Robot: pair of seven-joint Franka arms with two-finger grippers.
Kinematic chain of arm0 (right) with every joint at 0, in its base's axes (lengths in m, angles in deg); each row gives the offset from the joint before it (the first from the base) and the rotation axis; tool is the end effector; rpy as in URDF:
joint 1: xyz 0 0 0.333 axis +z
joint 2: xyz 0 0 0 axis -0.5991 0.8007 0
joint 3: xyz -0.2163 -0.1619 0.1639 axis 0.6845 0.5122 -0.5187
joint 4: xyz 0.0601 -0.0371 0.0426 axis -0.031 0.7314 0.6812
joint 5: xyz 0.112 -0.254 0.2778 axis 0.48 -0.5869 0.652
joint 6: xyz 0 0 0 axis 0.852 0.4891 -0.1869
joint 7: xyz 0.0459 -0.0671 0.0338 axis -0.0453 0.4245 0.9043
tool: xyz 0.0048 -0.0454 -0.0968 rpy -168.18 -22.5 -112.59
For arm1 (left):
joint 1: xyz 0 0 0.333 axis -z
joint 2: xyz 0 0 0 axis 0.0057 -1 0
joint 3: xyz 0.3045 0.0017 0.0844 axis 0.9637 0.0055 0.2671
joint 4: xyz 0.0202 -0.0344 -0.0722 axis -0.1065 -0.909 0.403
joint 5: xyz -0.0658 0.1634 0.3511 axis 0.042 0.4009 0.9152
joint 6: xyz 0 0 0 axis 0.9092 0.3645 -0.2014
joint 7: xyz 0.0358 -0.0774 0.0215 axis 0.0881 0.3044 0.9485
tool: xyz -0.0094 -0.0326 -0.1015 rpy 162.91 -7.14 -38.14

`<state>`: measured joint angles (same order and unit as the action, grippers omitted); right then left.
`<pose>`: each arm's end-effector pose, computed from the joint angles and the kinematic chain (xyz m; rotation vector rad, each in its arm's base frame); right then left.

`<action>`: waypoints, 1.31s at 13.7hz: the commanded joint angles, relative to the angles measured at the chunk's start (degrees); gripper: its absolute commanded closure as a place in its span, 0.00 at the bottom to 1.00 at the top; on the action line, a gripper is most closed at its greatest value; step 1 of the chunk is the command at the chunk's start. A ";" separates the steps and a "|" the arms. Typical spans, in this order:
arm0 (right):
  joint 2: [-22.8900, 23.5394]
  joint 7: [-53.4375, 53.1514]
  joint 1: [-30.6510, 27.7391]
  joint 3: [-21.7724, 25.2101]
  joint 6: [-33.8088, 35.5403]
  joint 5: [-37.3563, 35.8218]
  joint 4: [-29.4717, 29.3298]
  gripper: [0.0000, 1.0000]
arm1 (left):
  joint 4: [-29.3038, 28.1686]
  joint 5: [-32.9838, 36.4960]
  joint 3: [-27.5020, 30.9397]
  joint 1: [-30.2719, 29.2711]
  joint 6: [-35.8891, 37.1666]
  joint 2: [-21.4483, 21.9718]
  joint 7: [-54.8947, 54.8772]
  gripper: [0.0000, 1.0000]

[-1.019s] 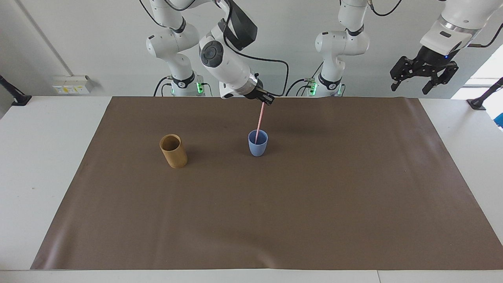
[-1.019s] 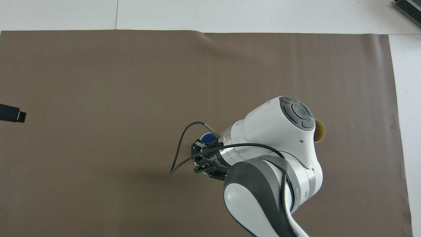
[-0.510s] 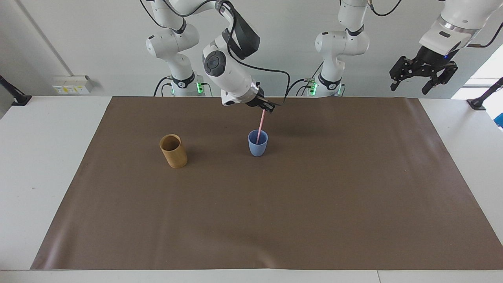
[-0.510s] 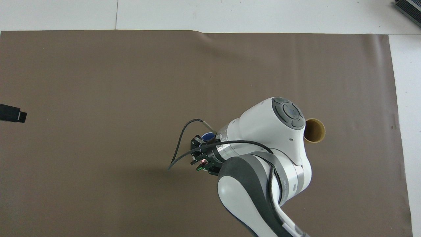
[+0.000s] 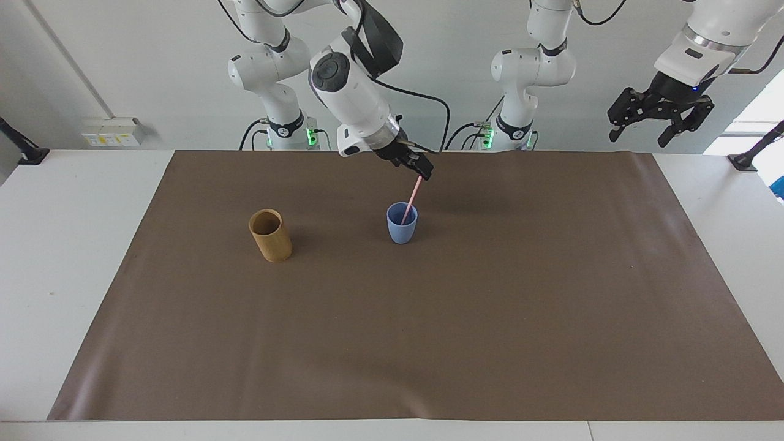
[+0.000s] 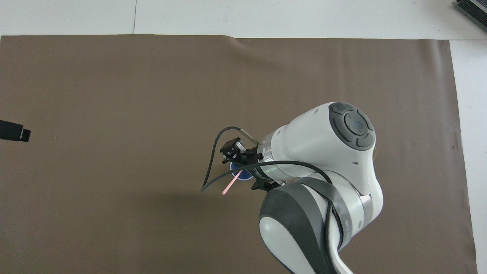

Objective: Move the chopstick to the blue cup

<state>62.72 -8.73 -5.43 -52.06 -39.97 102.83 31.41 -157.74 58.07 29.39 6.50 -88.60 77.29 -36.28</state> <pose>0.4955 0.3259 0.5124 -2.6326 0.9238 0.3405 0.5239 -0.0151 0.6838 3.1023 -0.2853 0.0171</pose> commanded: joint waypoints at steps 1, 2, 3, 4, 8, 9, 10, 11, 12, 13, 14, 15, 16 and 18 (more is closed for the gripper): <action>-3.17 5.97 -3.85 -0.24 1.61 -8.40 -0.68 0.00 | 1.11 0.96 -0.62 -0.99 0.89 -0.40 0.04 0.00; -3.78 9.66 -5.26 -0.24 2.22 -9.99 -0.68 0.00 | 1.10 0.96 -0.62 -0.99 0.80 -0.40 -0.05 0.00; -4.22 12.91 -6.58 -0.15 3.79 -12.96 -0.68 0.00 | 1.10 0.96 -0.62 -0.90 0.71 -0.40 -0.05 0.00; -4.84 15.73 -7.11 0.11 5.46 -17.95 -0.68 0.00 | 1.10 0.96 -0.62 -0.90 0.71 -0.40 -0.05 0.00; -8.70 31.63 -15.79 0.20 9.77 -24.33 -1.21 0.00 | 1.10 0.96 -0.62 -0.90 0.54 -0.40 -0.14 0.00; -8.97 35.15 -17.99 0.20 11.87 -24.24 -2.78 0.00 | 1.10 0.96 -0.62 -0.90 0.36 -0.49 -0.23 0.00; -8.71 38.23 -19.93 0.20 14.68 -24.16 -4.88 0.00 | 1.19 0.96 -0.62 -0.90 0.01 -0.49 -0.23 0.00; -8.54 40.87 -21.34 0.20 16.88 -24.16 -6.38 0.00 | 1.19 0.96 -0.62 -0.90 -0.25 -0.49 -0.23 0.00; -8.45 42.90 -23.01 0.20 18.47 -24.07 -7.26 0.00 | 1.11 0.96 -0.62 -0.81 -0.26 -0.49 -0.23 0.00; -8.45 44.74 -24.68 0.20 19.27 -24.15 -7.71 0.00 | 1.10 0.96 -0.62 -0.81 -0.26 -0.49 -0.23 0.00; -8.27 46.24 -25.83 0.20 19.19 -24.15 -8.06 0.00 | 1.10 0.96 -0.62 -0.81 -0.26 -0.49 -0.23 0.00; -8.27 47.21 -26.71 0.20 18.32 -24.33 -7.80 0.00 | 1.19 0.96 -0.62 -0.81 -0.26 -0.49 -0.14 0.00; -8.36 46.70 -27.15 0.20 18.31 -24.33 -7.71 0.00 | 1.11 0.96 -0.62 -0.72 -0.26 -0.49 -0.05 0.00; -7.57 49.58 -28.47 0.11 19.18 -24.94 -8.58 0.00 | 1.19 0.96 -0.62 -0.72 -0.26 -0.49 -0.05 0.00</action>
<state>53.91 37.89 -32.09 -51.02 -21.87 79.20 24.51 -157.66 58.07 29.36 6.50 -88.77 77.28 -36.28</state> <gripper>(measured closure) 0.000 0.000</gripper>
